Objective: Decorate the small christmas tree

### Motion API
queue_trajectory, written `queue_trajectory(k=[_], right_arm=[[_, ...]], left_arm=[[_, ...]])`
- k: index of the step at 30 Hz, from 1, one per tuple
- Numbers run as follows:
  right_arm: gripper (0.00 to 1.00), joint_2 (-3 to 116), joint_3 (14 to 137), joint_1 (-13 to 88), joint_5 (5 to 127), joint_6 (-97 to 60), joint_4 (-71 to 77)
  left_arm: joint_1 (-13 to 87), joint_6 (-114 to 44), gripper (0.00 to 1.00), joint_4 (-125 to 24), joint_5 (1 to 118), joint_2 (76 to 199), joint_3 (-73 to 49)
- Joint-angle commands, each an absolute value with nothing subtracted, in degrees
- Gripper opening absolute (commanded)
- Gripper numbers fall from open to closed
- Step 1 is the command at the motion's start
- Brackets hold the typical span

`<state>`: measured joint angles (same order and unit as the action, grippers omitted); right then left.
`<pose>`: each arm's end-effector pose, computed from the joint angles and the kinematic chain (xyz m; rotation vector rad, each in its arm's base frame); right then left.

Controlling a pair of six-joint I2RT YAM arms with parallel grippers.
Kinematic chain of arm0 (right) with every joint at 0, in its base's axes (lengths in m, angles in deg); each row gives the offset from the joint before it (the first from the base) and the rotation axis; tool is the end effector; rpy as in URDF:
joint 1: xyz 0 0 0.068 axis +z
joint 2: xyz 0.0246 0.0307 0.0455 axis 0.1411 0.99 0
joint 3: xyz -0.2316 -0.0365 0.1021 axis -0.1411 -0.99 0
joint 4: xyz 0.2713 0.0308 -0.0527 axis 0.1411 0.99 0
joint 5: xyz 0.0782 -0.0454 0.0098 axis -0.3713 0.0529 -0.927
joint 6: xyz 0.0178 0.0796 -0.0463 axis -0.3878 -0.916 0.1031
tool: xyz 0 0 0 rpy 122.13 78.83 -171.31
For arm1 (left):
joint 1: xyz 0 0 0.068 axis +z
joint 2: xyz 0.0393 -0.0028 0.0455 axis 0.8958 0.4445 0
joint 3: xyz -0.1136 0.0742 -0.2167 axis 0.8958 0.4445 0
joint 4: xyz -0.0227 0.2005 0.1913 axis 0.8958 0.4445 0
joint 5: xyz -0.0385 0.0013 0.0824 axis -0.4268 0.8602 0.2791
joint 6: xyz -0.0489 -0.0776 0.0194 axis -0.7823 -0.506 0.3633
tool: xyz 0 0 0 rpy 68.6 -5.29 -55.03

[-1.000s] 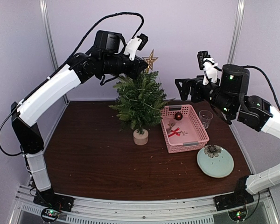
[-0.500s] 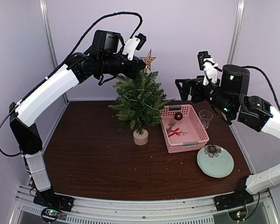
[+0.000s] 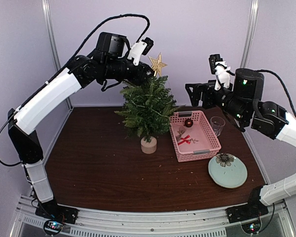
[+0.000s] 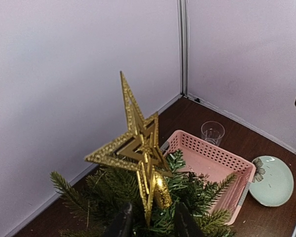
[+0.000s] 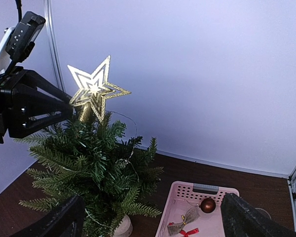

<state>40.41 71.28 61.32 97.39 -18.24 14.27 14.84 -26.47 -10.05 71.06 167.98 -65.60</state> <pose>0.2188 0.2364 0.4125 -0.3696 1.6361 0.4508 0.3115 -0.3480 0.4438 0.7094 1.7989 -0.5612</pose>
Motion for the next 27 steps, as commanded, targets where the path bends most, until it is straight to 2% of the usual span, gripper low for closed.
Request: queue_trajectory(k=[1, 10, 19, 22, 27], right_arm=[[0.99, 40.1, 71.0, 60.9, 97.2, -19.0, 13.1], [1.00, 40.8, 71.6, 60.6, 97.3, -18.3, 13.0], [1.00, 41.9, 73.0, 58.2, 91.3, -18.1, 12.8], [0.99, 42.8, 74.3, 54.6, 83.7, -18.7, 11.0], [0.97, 48.4, 79.6, 47.3, 67.9, -21.1, 7.5]], left_arm=[[15.3, -27.3, 0.31, -12.0, 69.6, 165.1, -64.7], [15.3, -27.6, 0.56, -12.1, 70.8, 161.1, -63.3], [15.3, -27.1, 0.62, -11.1, 69.7, 156.6, -60.6], [15.4, -26.7, 0.65, -8.6, 68.3, 155.5, -61.2], [15.6, -25.4, 0.64, -4.4, 61.9, 153.7, -59.4]])
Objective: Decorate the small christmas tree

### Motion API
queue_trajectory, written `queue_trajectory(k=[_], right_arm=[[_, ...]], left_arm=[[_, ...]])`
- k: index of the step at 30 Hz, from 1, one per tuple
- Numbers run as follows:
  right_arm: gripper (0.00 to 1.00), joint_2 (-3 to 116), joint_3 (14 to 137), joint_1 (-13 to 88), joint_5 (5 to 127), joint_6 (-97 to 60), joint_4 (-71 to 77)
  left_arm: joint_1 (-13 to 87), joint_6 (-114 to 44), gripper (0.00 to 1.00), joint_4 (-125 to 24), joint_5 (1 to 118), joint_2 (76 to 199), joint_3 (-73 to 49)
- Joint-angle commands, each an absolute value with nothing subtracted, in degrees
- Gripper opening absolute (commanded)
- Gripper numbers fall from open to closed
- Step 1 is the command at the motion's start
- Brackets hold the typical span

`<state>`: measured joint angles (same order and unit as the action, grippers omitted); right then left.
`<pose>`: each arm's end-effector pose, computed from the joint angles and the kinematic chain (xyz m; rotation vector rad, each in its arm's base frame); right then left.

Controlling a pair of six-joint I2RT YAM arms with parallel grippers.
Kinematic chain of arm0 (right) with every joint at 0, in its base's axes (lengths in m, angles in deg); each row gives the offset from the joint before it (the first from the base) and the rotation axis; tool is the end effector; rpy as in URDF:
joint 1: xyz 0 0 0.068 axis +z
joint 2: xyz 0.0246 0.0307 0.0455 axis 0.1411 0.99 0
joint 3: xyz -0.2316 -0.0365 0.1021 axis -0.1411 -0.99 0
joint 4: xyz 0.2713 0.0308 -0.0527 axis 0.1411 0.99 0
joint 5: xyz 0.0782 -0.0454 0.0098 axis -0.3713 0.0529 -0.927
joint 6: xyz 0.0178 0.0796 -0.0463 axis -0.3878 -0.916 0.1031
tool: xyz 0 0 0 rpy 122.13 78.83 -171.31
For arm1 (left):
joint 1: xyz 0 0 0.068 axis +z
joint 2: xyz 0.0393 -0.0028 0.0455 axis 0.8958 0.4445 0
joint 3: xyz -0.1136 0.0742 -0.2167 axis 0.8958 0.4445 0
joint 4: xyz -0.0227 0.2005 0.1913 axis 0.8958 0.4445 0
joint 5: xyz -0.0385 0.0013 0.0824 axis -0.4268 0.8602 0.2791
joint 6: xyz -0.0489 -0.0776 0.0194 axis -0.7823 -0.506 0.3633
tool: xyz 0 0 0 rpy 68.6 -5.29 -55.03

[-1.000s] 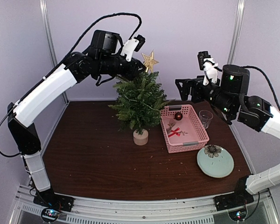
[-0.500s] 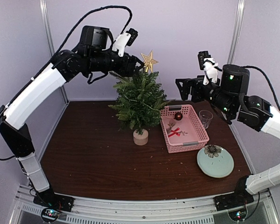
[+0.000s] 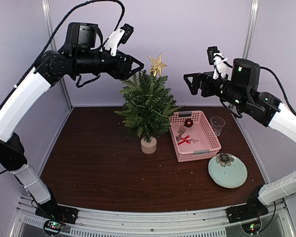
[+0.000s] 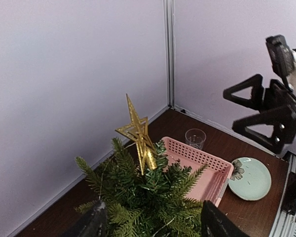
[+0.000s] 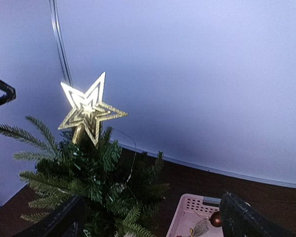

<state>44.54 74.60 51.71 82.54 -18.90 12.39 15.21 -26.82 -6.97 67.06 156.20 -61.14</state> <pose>0.2580 0.2282 0.4182 -0.4137 1.6233 0.5514 0.2652 -0.3002 0.4920 0.7192 1.7259 -0.6486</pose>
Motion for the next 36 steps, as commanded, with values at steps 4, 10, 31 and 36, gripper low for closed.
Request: queue_trajectory(k=[4, 10, 31, 36], right_arm=[[0.96, 54.2, 85.4, 42.2, 58.2, -23.1, 6.0], [0.94, 64.5, 92.4, 31.9, 36.7, -34.8, -5.3], [0.80, 85.3, 113.5, 29.5, 12.0, -49.3, -12.2], [0.78, 81.7, 112.1, 30.8, 12.8, -40.4, -2.4]], left_arm=[[15.8, -26.1, 0.63, -7.9, 62.7, 148.9, -50.8], [16.2, -26.5, 0.63, -7.0, 62.5, 146.1, -47.4], [21.9, -31.6, 0.64, -4.8, 59.5, 147.3, -48.0], [21.9, -32.0, 0.64, -5.2, 59.9, 146.8, -48.0]])
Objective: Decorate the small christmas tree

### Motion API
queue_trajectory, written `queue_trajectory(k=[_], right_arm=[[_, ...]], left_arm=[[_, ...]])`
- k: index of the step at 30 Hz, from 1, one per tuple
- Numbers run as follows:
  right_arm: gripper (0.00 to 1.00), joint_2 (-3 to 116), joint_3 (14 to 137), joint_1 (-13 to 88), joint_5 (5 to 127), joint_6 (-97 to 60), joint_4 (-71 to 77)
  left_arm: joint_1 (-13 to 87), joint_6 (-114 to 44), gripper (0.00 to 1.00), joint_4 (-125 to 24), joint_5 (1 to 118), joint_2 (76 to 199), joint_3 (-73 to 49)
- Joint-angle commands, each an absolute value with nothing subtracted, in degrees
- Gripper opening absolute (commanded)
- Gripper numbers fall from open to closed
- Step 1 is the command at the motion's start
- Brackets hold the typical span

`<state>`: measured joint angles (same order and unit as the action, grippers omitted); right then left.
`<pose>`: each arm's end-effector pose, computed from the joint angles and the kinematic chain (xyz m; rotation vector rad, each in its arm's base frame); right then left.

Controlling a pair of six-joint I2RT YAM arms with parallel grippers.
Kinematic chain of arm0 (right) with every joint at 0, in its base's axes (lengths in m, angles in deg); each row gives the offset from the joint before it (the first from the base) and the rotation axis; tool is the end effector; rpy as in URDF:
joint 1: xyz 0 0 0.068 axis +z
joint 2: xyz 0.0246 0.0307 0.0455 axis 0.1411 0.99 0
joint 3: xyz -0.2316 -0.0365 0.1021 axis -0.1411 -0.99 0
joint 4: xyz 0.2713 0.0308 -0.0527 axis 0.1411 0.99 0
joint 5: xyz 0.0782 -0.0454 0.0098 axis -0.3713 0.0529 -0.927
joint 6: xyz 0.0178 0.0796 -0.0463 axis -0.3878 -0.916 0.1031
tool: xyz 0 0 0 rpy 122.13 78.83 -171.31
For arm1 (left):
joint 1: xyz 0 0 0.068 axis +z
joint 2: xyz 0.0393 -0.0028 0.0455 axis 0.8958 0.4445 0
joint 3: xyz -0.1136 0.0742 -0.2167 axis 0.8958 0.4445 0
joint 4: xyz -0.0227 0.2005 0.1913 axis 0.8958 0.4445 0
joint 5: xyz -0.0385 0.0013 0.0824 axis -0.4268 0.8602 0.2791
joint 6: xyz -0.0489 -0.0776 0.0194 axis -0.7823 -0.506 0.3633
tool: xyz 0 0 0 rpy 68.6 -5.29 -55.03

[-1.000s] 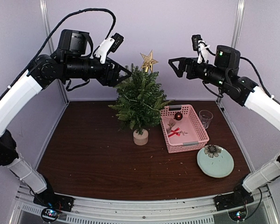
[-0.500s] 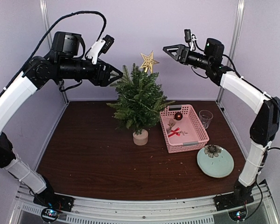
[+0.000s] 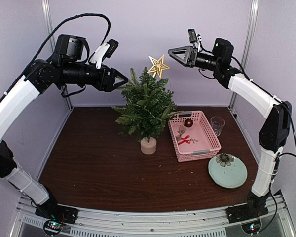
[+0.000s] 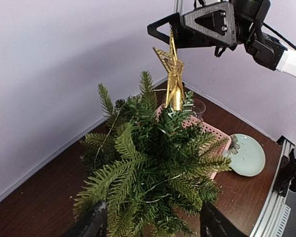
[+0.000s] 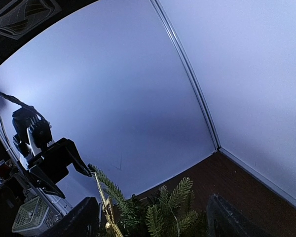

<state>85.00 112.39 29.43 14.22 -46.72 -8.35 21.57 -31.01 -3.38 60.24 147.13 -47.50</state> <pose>0.4153 0.2405 0.4481 -0.8036 1.4257 1.4626 0.2651 -0.2539 0.4538 0.6792 1.9086 -0.6920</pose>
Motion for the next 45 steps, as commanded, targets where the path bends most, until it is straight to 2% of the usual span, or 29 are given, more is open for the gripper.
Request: queue_trajectory(k=[1, 5, 13, 27, 30, 34, 41, 45], right_arm=[[0.77, 81.7, 112.7, 31.0, 12.6, -38.6, 0.0], [0.75, 81.6, 113.8, 31.2, 12.0, -34.3, 5.3], [0.75, 82.0, 115.7, 31.2, 9.6, -33.4, 6.4], [0.68, 83.8, 117.8, 33.6, 8.1, -34.7, 5.8], [0.64, 83.8, 117.8, 33.9, 8.0, -34.1, 6.2], [0.52, 83.9, 117.8, 34.3, 7.5, -34.2, 6.2], [0.36, 83.7, 117.9, 35.0, 7.7, -31.4, 9.2], [0.32, 83.6, 117.8, 35.0, 8.5, -28.1, 12.6]], left_arm=[[21.9, -32.3, 0.64, -5.1, 60.2, 146.4, -48.0], [22.5, -34.0, 0.64, -5.7, 60.4, 144.8, -47.9], [22.7, -36.9, 0.66, -4.5, 63.6, 143.1, -48.4], [23.4, -37.5, 0.68, -0.7, 70.4, 148.1, -51.1], [23.4, -37.1, 0.68, -1.5, 68.8, 149.3, -51.2], [23.4, -37.1, 0.63, -3.3, 67.9, 149.9, -50.8], [23.4, -37.3, 0.56, -5.1, 67.8, 150.6, -50.7], [23.4, -37.8, 0.53, -5.5, 65.6, 151.0, -50.5]])
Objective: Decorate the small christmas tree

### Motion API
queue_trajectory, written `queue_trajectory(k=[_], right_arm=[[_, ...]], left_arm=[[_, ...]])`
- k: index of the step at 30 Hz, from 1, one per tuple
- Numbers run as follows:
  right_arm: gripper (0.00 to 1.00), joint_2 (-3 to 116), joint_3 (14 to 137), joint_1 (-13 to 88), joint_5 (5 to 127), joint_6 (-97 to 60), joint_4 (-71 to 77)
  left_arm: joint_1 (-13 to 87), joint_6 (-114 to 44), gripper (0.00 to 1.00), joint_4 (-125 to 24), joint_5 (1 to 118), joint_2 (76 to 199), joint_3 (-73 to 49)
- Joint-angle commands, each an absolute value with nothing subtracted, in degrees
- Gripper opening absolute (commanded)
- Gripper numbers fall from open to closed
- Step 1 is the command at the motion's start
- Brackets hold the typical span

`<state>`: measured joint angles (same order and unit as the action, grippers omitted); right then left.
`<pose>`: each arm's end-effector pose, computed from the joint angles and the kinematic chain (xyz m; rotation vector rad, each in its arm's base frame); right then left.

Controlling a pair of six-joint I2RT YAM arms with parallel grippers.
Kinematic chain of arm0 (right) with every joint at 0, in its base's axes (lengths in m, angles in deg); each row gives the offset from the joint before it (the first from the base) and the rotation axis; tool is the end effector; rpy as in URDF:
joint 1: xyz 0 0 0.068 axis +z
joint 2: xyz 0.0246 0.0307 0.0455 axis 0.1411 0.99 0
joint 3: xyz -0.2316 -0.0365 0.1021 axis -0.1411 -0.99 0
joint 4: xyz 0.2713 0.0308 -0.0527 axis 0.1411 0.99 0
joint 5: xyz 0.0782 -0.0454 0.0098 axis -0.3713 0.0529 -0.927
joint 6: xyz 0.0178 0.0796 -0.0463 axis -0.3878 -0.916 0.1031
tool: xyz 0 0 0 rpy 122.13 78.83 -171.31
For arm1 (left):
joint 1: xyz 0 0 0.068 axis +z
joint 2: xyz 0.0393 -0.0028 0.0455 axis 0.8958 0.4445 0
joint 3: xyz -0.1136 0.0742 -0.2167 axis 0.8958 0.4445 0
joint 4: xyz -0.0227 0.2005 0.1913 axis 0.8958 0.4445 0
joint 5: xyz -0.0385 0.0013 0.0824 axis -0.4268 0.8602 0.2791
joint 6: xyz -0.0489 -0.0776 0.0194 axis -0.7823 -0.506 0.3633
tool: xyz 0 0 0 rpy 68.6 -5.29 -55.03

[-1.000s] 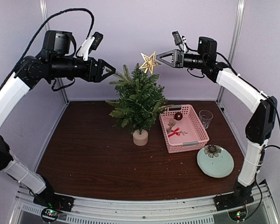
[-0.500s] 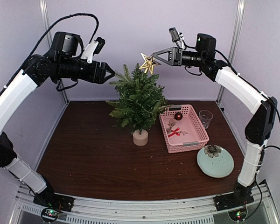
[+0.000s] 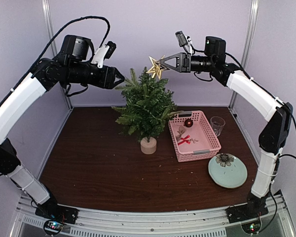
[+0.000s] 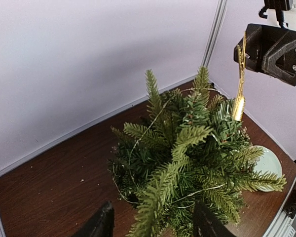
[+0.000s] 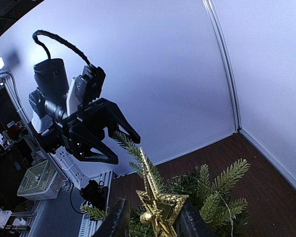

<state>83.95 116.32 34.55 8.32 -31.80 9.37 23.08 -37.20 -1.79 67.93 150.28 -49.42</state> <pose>0.3759 0.2729 0.4460 -1.0605 1.4325 1.4820 0.2899 -0.2475 0.4423 0.4703 2.0101 -0.5976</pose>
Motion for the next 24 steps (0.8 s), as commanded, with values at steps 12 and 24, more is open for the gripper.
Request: queue_trajectory(k=[12, 24], right_arm=[[0.14, 81.3, 117.8, 35.1, 11.7, -19.0, 20.8], [0.07, 79.7, 122.2, 35.1, 16.9, -8.8, 31.5]], left_arm=[[23.4, -38.2, 0.49, -5.5, 64.5, 152.2, -50.9], [23.4, -37.5, 0.47, -5.3, 63.6, 153.4, -52.2]])
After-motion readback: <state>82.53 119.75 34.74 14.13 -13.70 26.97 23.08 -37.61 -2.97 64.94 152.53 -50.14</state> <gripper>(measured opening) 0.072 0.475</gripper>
